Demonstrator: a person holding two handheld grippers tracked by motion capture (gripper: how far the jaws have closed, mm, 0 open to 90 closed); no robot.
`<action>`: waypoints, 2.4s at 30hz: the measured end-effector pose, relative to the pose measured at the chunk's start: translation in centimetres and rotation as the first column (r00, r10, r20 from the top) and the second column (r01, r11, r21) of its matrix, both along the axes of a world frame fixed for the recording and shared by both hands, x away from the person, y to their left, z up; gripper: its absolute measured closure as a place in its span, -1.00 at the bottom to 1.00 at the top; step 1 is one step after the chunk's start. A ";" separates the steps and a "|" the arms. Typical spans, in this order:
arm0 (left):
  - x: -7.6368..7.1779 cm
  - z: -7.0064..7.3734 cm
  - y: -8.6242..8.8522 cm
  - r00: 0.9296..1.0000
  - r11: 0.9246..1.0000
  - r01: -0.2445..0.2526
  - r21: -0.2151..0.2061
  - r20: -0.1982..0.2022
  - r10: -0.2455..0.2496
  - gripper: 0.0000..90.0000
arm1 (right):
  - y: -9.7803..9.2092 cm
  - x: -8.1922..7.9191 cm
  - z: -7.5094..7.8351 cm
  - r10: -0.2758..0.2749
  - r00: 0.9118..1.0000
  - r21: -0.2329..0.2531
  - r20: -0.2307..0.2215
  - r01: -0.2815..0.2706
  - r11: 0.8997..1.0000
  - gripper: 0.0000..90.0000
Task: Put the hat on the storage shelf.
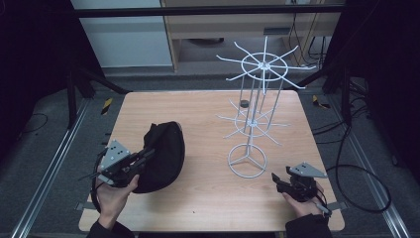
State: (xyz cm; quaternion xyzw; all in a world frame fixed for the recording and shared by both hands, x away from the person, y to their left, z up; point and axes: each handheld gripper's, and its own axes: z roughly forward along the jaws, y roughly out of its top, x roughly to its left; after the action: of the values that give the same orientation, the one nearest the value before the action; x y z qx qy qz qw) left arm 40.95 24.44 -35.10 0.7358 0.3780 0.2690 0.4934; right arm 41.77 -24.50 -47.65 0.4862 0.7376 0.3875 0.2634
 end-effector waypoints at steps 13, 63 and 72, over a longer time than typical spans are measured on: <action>-2.6 3.3 -0.9 0.989 0.992 0.104 -0.074 0.115 -0.095 0.80 | 0.0 0.0 -0.1 -0.004 1.000 -0.003 0.004 0.004 1.000 -0.12; -2.8 15.0 -5.4 0.890 0.901 0.351 -0.254 0.390 -0.237 0.80 | -0.2 0.1 -0.1 -0.009 1.000 -0.008 0.009 0.009 1.000 -0.12; -2.1 15.7 -7.2 0.884 0.896 0.369 -0.246 0.390 -0.257 0.80 | -0.2 0.1 -0.1 -0.009 1.000 -0.007 0.006 0.009 1.000 -0.12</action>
State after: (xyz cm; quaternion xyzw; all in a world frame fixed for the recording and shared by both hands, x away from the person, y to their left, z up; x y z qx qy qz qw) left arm 38.85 17.27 -19.37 0.6405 0.1971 0.2472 0.6999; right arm 41.84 -24.66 -47.78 0.4873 0.7359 0.3855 0.2690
